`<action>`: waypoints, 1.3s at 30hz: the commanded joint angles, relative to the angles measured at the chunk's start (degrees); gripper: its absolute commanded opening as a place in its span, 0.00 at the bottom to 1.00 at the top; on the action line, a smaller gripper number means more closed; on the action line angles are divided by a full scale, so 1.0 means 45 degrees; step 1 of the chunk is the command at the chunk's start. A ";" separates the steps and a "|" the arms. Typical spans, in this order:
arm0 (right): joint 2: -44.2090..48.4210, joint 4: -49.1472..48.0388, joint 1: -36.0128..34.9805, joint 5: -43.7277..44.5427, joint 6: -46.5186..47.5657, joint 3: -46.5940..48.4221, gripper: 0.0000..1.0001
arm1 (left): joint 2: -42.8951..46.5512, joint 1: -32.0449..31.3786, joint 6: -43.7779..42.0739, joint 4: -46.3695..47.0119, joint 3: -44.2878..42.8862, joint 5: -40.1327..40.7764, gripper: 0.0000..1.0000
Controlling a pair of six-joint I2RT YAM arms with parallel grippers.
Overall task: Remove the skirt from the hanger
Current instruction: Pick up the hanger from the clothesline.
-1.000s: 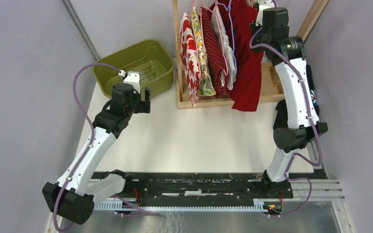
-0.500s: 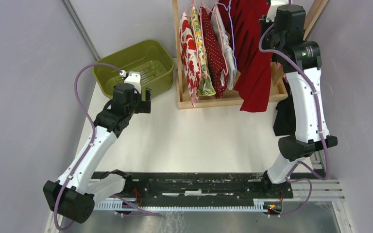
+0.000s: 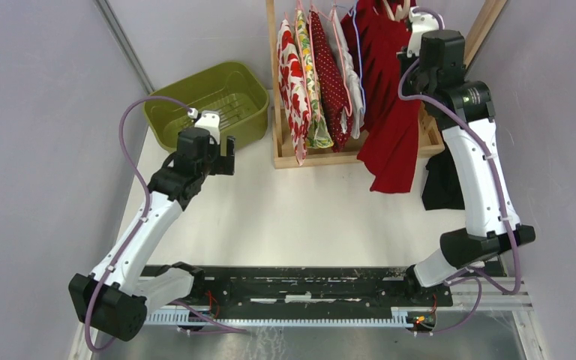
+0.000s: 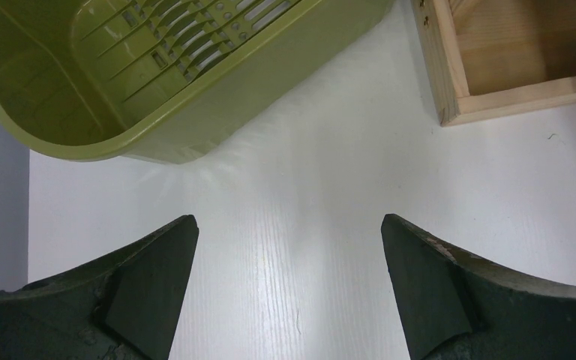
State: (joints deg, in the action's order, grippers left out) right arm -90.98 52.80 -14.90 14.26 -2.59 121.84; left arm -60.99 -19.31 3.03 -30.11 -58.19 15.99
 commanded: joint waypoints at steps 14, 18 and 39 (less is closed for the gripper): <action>0.5416 0.1533 -0.0127 -0.0687 -0.0500 -0.4984 0.01 | -0.1240 0.0014 -0.0370 0.0189 -0.1445 -0.2225 0.99; 0.6913 0.0186 -0.0127 -0.1239 -0.1143 -0.8293 0.01 | -0.1612 0.0014 -0.0051 0.0314 -0.1628 -0.2979 0.98; 0.7763 0.0909 -0.1096 -0.6734 0.0062 -1.0905 0.01 | -0.2957 0.0014 0.0810 0.0135 -0.3035 -0.4751 0.90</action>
State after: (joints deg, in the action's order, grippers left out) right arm -56.18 56.77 -17.76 -7.75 -7.07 67.90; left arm -73.93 -19.31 4.27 -30.35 -68.69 -3.53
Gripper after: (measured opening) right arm 0.174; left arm 0.905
